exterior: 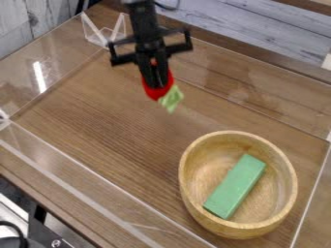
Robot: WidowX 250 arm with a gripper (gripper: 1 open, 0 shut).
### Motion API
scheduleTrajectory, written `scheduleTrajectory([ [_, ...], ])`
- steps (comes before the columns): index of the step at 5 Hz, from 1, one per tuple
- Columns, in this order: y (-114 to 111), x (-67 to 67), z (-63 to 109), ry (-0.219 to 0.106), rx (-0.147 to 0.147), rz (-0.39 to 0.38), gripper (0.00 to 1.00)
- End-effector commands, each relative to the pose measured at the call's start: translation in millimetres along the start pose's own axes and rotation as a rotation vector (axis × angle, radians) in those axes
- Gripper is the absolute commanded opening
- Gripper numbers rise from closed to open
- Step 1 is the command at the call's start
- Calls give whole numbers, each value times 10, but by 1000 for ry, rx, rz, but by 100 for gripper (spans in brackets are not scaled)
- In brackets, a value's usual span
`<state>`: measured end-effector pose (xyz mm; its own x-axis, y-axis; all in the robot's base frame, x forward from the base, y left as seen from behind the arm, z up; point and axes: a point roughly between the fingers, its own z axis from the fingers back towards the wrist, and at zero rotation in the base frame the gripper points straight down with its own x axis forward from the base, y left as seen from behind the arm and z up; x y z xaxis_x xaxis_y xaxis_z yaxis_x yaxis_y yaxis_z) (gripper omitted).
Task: Move the red object to the left side of the table
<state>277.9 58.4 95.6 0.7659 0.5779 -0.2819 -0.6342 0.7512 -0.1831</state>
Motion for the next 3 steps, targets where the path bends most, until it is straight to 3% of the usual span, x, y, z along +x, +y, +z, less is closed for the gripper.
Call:
scheduleTrajectory([
  [1, -103, 61, 168, -29, -12, -30, 0],
  [3, 588, 127, 154, -66, -58, 130, 0],
])
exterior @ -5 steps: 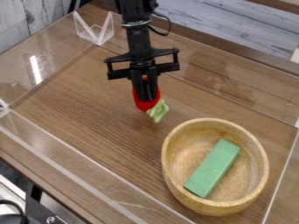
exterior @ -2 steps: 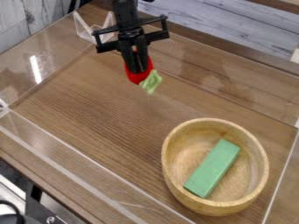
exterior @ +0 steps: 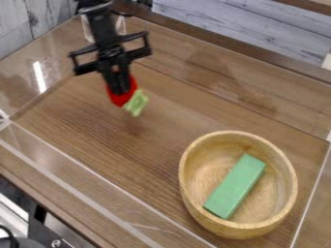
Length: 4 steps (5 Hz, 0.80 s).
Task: Move the red object to the left side of the table
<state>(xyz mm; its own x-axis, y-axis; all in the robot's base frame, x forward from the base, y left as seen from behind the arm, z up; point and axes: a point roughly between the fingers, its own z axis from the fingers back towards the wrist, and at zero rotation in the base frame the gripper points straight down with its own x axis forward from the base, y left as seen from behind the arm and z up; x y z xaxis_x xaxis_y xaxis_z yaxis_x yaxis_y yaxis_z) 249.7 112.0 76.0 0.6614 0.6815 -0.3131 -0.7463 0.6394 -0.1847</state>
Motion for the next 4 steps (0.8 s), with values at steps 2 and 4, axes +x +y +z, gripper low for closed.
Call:
scheduleTrajectory([
  [2, 124, 301, 196, -84, -10, -31, 0],
  [4, 179, 453, 76, -121, -33, 112, 0],
])
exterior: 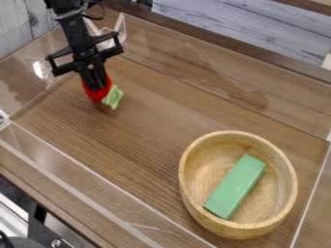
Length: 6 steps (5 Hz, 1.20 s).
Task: Move the red object to the left side of the table
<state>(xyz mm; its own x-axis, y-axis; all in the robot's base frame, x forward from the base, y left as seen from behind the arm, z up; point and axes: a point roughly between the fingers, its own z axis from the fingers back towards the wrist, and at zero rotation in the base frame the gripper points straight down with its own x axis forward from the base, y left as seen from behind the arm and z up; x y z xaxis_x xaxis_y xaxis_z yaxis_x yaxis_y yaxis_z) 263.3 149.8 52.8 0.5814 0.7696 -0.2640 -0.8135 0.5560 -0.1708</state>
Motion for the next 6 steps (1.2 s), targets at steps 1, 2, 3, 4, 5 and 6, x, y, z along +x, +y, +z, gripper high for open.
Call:
scheduleTrajectory([
  [1, 4, 10, 101, -56, -10, 17, 0],
  [2, 5, -13, 55, -56, -4, 30, 0],
  [3, -18, -1, -9, -48, 14, -6, 0],
  [4, -37, 12, -71, -38, 31, -41, 0],
  [5, -55, 38, -120, -24, 57, -108, 0],
  [6, -70, 60, -166, -8, 82, -173, 100],
])
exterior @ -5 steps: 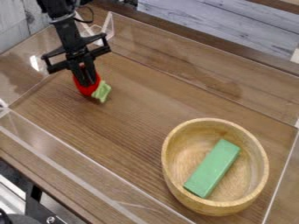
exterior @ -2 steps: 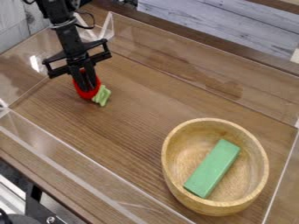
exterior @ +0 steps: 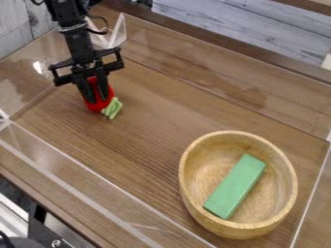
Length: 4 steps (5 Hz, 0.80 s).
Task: Move the red object to the left side of the table
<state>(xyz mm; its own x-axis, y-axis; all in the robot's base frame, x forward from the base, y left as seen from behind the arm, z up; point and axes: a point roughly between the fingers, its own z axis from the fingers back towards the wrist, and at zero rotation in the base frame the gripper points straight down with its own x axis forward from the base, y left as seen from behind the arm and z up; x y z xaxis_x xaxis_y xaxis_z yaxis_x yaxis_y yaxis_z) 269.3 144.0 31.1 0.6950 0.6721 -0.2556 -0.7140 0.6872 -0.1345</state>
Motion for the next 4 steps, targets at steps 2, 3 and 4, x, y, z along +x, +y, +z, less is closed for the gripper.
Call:
scheduleTrajectory([
  [2, 186, -87, 15, -25, -15, 74, 0],
  [3, 230, -94, 56, -26, -18, 111, 100],
  [4, 268, -104, 103, -28, -19, 144, 100],
])
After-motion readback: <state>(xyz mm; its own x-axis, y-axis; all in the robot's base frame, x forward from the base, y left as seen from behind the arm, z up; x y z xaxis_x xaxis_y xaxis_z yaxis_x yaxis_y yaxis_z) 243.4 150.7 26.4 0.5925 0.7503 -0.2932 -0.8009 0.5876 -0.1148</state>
